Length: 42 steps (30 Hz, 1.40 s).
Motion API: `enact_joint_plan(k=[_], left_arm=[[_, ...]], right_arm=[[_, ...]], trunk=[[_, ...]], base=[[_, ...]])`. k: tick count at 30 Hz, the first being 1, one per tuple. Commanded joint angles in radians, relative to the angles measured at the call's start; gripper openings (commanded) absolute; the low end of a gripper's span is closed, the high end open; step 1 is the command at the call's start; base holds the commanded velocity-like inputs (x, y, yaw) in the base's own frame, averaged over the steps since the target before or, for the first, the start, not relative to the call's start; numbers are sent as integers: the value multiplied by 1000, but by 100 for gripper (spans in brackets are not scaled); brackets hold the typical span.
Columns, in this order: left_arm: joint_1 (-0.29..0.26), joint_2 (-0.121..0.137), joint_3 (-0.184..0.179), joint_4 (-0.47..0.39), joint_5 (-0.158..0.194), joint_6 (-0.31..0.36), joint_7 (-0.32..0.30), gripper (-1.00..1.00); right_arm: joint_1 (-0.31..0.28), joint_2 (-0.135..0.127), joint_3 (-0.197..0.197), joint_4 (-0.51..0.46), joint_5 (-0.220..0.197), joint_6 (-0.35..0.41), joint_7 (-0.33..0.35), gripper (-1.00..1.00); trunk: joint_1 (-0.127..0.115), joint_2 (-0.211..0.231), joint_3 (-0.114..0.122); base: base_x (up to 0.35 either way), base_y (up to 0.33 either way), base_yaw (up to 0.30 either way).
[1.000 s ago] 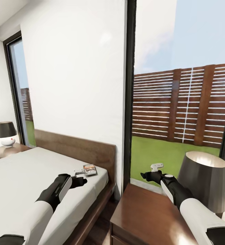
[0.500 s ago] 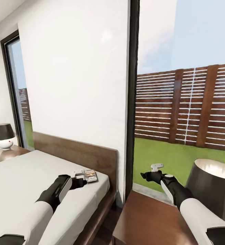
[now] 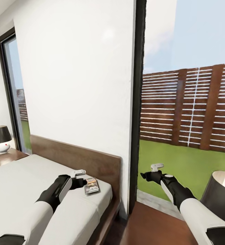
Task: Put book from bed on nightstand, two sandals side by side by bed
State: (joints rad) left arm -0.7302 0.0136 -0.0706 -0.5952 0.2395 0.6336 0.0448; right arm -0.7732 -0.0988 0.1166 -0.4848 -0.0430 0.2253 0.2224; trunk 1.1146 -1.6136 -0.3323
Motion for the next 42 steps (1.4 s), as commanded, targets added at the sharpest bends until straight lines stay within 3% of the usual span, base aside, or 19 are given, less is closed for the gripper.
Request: enact_joint_plan(k=[1, 42], left_arm=[[0, 0, 0, 0, 0, 0, 0, 100], [0, 0, -1, 0, -2, 0, 1, 100]], right_arm=[[0, 0, 0, 0, 0, 0, 0, 100], [0, 1, 0, 0, 0, 1, 2, 100]], trunk=[[-4, 7, 3], [-161, 294, 132]], base=[[165, 35, 0], [8, 2, 0]])
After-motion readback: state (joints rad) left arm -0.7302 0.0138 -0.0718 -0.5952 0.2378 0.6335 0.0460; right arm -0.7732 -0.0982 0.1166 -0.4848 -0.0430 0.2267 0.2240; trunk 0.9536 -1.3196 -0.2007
